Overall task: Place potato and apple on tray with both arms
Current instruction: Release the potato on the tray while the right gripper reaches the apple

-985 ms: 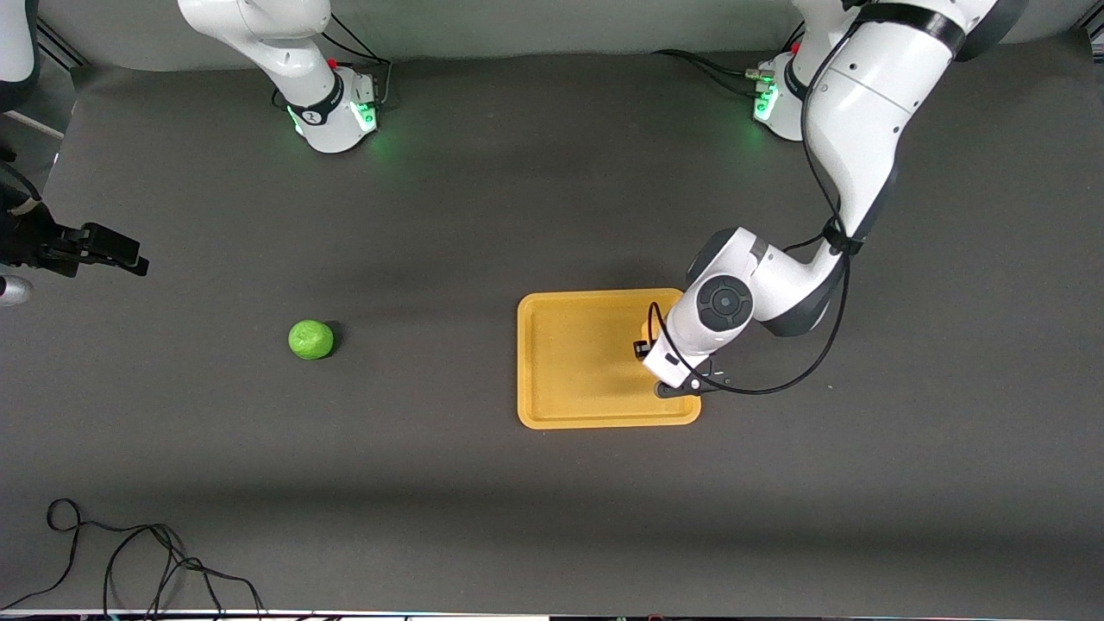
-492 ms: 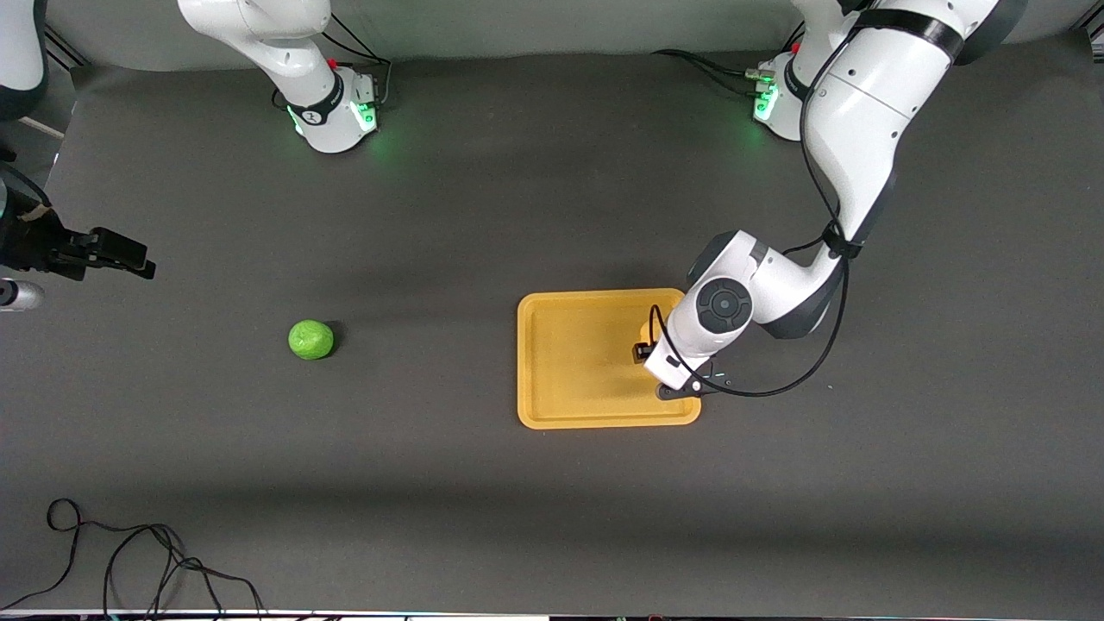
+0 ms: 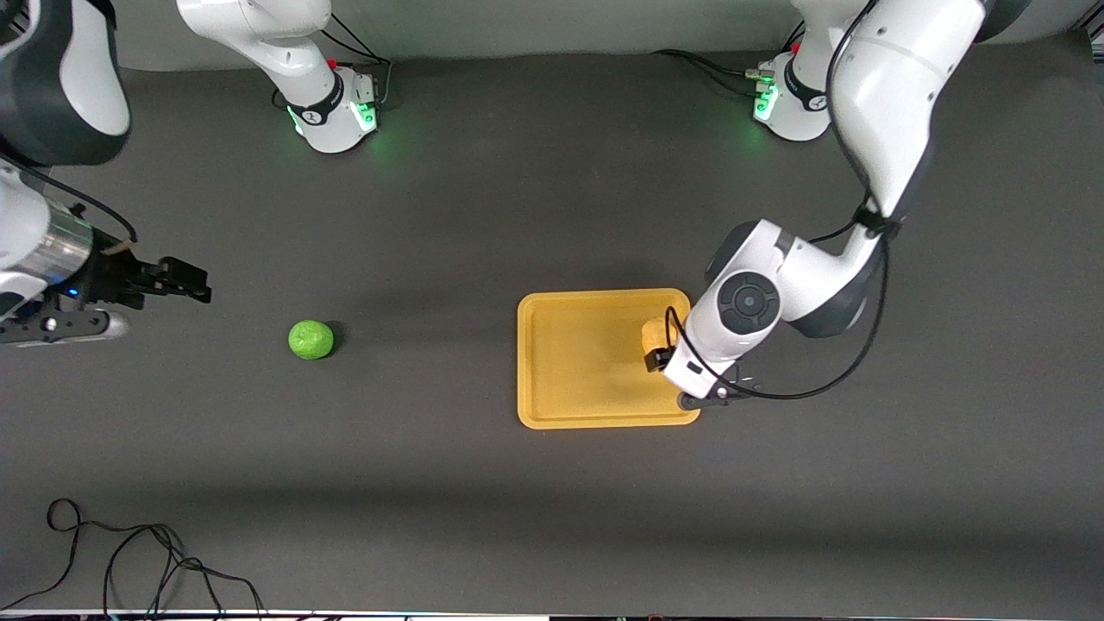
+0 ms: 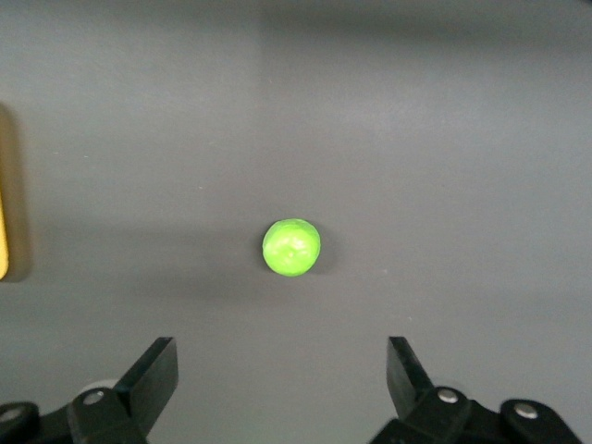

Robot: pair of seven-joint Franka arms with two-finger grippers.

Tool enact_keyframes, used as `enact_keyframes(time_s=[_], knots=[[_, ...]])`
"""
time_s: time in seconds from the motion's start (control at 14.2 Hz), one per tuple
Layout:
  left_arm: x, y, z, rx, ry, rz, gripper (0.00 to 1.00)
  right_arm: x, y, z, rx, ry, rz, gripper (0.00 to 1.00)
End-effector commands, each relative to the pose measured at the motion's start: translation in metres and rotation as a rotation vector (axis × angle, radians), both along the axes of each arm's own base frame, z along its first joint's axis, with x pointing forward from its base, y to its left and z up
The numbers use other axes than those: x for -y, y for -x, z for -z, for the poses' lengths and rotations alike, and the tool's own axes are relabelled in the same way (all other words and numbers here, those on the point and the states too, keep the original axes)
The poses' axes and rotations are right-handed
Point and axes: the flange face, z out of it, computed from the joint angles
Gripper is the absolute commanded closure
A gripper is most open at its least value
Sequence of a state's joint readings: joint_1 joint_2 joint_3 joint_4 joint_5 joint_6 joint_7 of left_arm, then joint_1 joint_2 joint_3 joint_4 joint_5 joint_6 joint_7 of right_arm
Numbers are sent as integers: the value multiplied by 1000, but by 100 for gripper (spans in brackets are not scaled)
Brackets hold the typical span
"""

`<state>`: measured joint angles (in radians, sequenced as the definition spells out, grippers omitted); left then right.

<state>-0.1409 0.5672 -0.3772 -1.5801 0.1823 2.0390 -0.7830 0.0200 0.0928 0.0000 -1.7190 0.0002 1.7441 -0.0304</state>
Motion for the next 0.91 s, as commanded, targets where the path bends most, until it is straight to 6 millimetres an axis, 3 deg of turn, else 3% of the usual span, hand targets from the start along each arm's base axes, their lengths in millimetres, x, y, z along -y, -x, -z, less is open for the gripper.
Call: enact_keyframes(time_s=[0.0, 0.21, 0.42, 0.63, 0.84], knots=[[-42, -19, -79, 6, -45, -7, 0, 3, 14, 59, 5, 8, -5, 0], [-94, -23, -149, 60, -40, 146, 0, 2, 27, 127, 20, 4, -4, 0], [-162, -14, -191, 14, -37, 207, 0, -8, 34, 192, 48, 1, -22, 0], [-212, 5, -208, -34, -31, 191, 0, -12, 41, 237, 84, -3, -24, 0], [-231, 41, -210, -11, -79, 155, 0, -12, 42, 266, 112, -3, -24, 0]])
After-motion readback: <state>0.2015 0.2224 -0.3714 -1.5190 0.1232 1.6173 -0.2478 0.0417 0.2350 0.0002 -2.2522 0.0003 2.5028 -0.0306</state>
